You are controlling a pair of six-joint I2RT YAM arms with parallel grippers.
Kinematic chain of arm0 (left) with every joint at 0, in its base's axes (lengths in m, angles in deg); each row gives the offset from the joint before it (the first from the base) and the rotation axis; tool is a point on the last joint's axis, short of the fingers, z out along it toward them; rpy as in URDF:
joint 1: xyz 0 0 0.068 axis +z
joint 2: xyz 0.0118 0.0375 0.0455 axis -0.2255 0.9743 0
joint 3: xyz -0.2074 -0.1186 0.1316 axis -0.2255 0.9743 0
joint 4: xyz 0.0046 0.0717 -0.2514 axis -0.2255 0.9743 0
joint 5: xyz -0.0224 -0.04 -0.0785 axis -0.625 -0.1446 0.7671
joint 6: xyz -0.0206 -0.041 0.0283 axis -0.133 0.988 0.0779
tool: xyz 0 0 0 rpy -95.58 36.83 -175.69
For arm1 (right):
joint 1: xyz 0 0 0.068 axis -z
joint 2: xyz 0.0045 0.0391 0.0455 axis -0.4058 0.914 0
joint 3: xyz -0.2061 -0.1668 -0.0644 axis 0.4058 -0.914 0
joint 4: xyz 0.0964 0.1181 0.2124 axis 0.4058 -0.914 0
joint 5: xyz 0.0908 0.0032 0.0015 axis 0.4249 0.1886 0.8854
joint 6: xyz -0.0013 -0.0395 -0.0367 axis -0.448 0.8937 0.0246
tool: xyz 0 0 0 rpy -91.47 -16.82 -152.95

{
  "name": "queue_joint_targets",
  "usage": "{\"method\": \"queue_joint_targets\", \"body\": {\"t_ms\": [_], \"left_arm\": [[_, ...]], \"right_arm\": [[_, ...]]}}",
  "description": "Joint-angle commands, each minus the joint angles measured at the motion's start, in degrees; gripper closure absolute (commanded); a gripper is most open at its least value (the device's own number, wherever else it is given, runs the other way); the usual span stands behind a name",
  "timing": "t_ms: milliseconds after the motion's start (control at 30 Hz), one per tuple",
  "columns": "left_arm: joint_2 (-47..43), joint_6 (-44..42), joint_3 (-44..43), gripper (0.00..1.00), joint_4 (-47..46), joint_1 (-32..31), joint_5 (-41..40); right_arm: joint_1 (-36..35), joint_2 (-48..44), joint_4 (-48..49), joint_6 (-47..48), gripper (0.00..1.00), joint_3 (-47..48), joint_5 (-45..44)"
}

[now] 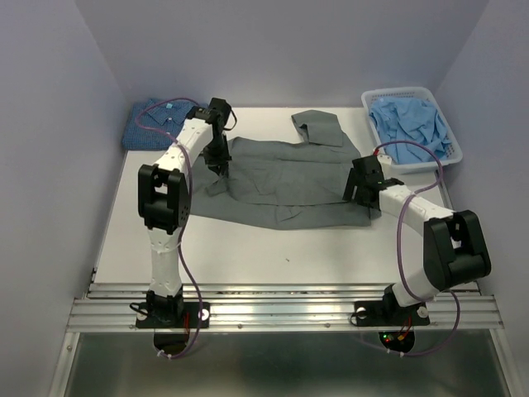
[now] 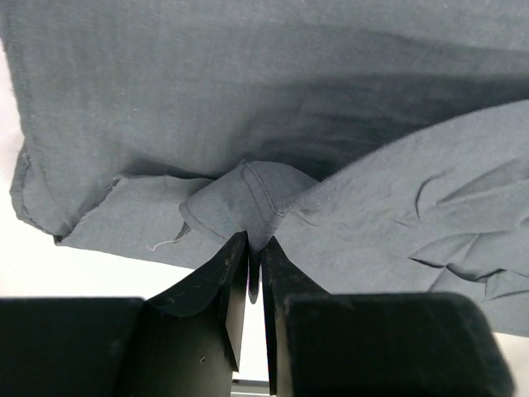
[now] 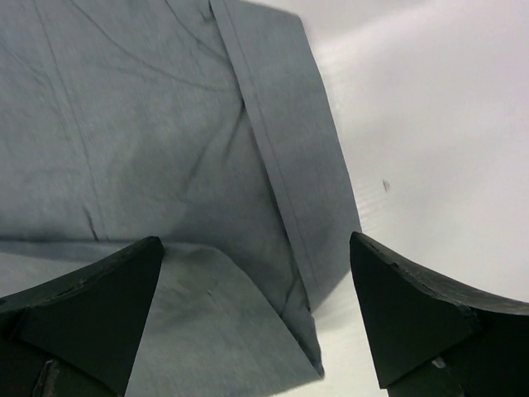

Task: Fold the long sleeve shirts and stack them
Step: Fold the shirt

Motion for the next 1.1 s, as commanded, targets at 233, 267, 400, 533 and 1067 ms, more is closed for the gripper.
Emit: {"method": "queue_joint_targets", "body": {"t_ms": [233,267,400,533,1067], "left_arm": [[0.5,-1.8,-1.9,0.72,0.8,-0.6,-0.6],[0.7,-1.7,-2.0,0.70,1.1,-0.6,-1.5],[1.9,-0.7,-4.0,0.65,2.7,-0.3,-6.6],[3.4,0.3,-5.8,0.58,4.1,0.7,-9.4],[-10.6,2.5,7.1,0.01,-8.4,4.1,-3.8]], "right_arm": [[0.5,4.7,3.9,1.6,0.00,7.8,-2.5],[0.5,4.6,4.0,1.7,0.00,7.8,-2.5],[0.5,4.3,4.0,1.6,0.00,7.3,-2.3],[0.5,3.8,4.5,2.1,0.00,6.8,-1.6],[0.5,-4.8,7.8,5.3,0.00,5.4,13.8]]}}
